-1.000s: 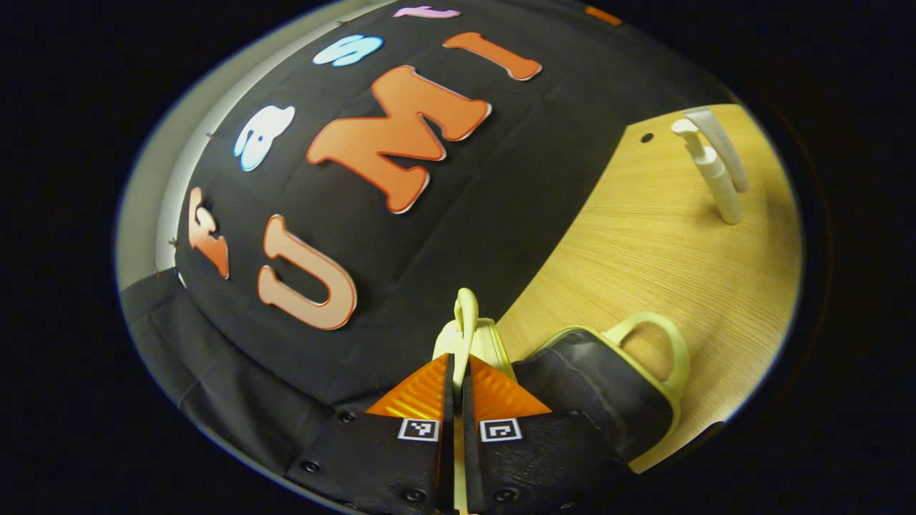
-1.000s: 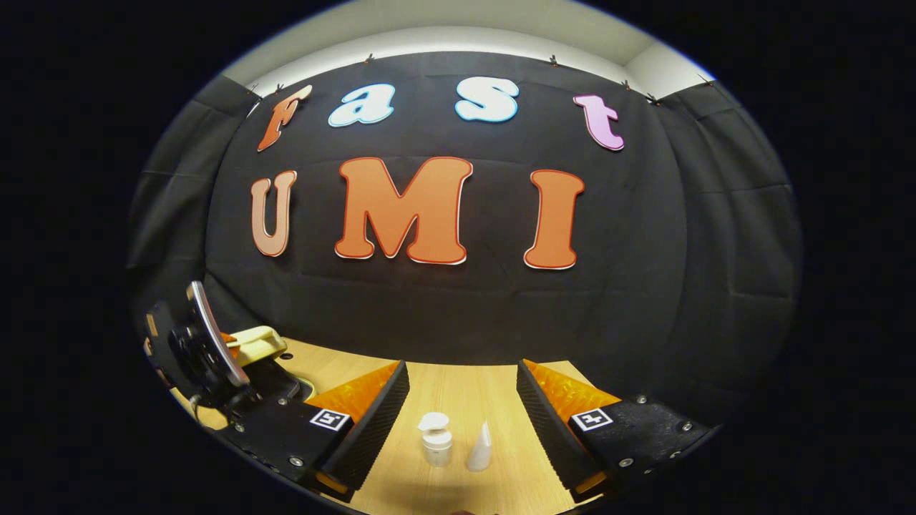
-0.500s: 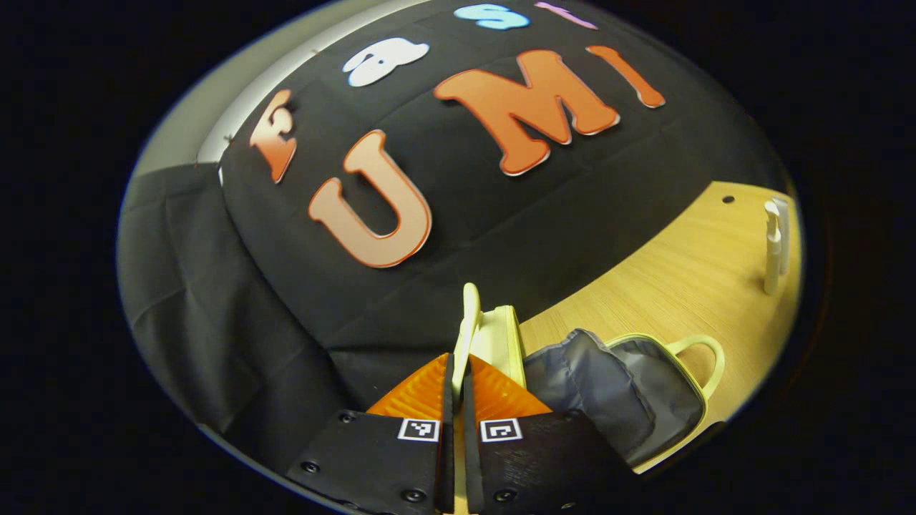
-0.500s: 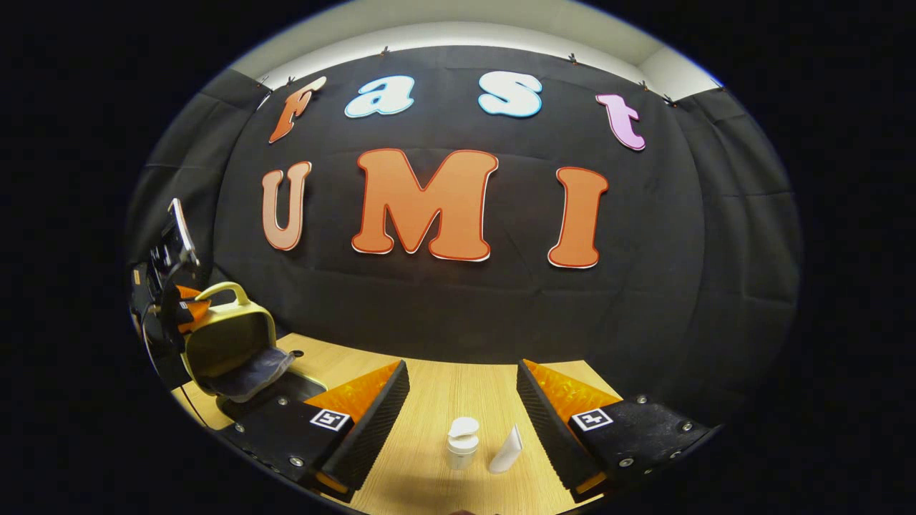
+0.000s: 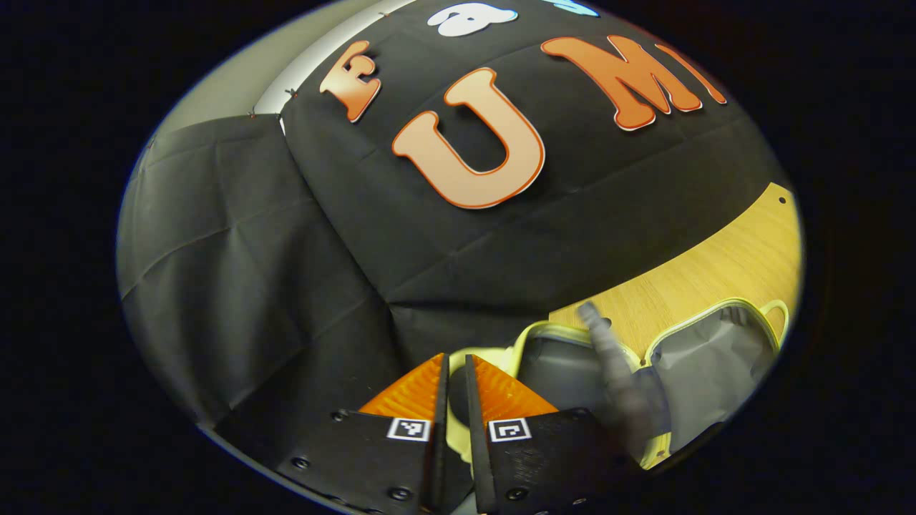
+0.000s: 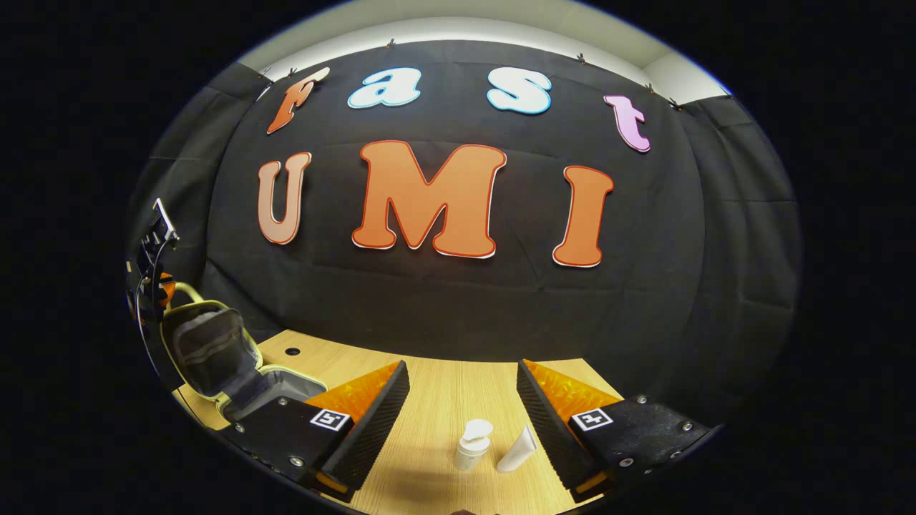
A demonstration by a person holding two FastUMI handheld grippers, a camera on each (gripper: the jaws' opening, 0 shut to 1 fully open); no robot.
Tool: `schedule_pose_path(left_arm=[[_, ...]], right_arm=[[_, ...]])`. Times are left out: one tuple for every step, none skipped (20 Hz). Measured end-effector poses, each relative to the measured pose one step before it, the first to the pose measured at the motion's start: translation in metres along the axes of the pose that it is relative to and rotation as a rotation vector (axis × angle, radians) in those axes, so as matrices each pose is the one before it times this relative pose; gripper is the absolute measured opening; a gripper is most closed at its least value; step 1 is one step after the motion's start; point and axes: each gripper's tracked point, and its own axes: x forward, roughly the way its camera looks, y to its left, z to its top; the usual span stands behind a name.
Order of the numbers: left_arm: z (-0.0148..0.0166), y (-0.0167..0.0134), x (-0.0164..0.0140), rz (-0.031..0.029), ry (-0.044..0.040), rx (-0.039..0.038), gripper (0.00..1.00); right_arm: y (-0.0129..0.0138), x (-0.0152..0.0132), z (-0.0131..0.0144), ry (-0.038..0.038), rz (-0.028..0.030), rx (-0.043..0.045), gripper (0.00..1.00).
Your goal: First open the suitcase, pack the skin care products into it, and then close the suitcase.
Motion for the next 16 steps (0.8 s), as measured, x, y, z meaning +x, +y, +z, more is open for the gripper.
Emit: schedule_pose_path(left_arm=[[-0.0078,0.00938,0.00961,0.00606,0.02358,0.00076,0.13],[0.00535,-0.00677,0.0034,-0.00586,0.01207,-0.0053,0.13],[-0.01295,0.00112,0.00382,-0.00939,0.00484,-0.013,0.13],[0.00683,-0.00323,-0.00468,-0.02101,0.00103,-0.01395,0.13],[0.00053,-0.00882,0.00716,-0.02837,-0.00649,-0.00578,0.19],[0.00227,-0.00474,-0.00202,-0.01374,-0.00488,0.00066,0.33],[0.00077,-0.00611,-0.004,-0.01932,-0.01656,0.00133,0.34],[0.008,-0.01141,-0.00271,-0.02623,-0.02172,-0.01085,0.42],[0.00663,-0.01354,-0.00264,-0.0311,-0.01907,-0.01169,0.56],[0.00646,-0.01623,-0.00232,-0.03567,-0.01273,-0.00889,0.7],[0.00633,-0.01645,-0.00211,-0.03993,-0.01256,-0.00477,0.77],[0.00904,-0.01465,-0.00445,-0.02918,-0.01686,-0.01014,0.84],[0.0086,-0.01749,-0.00633,-0.0325,-0.02564,-0.01284,0.89],[0.01162,-0.01768,-0.00576,-0.03018,-0.02303,-0.01029,0.94],[0.01145,-0.01749,-0.00735,-0.01504,-0.02918,-0.00371,0.95],[0.01269,-0.0185,-0.0071,-0.01882,-0.02622,-0.00472,0.98]], right_arm=[[0.00158,0.00106,0.00029,-0.0002,-0.00647,-0.00231,0.97],[0.00134,0.00085,0.00062,0.00057,-0.00656,0.00117,0.97],[0.00182,0.00065,0.00149,0.00194,-0.00712,0.00352,0.97],[0.00153,0.00084,0.00067,0.00331,-0.0075,0.00504,0.97],[-0.00084,-0.00037,-0.00163,0.00568,-0.00728,0.00489,0.97],[-0.00031,-0.00055,-0.0006,0.00572,-0.00923,0.00185,0.96],[-0.00172,0.00007,-0.00196,0.00595,-0.01165,0.0008,0.97],[-0.00263,-0.00065,-0.00163,0.00601,-0.01384,-0.00041,0.97],[-0.00495,-0.0008,-0.00191,0.0069,-0.01878,-0.00328,0.97],[-0.00509,-0.00104,-0.00214,0.00733,-0.01526,-0.00266,0.97],[-0.00477,-0.00031,-0.00067,0.00168,-0.01595,-0.00668,0.97],[-0.00697,-0.00043,-0.00164,-0.00073,-0.01587,-0.00732,0.97],[-0.00631,-0.00074,-0.00284,0.0022,-0.0083,-0.00504,0.97],[-0.00617,-0.00059,-0.00248,0.00211,-0.00096,-0.00162,0.97],[-0.00483,-0.00039,-0.0021,-0.00026,0.00912,-0.00395,0.97],[-0.00612,0.0002,-0.00298,-0.00136,0.01034,-0.00956,0.97]])
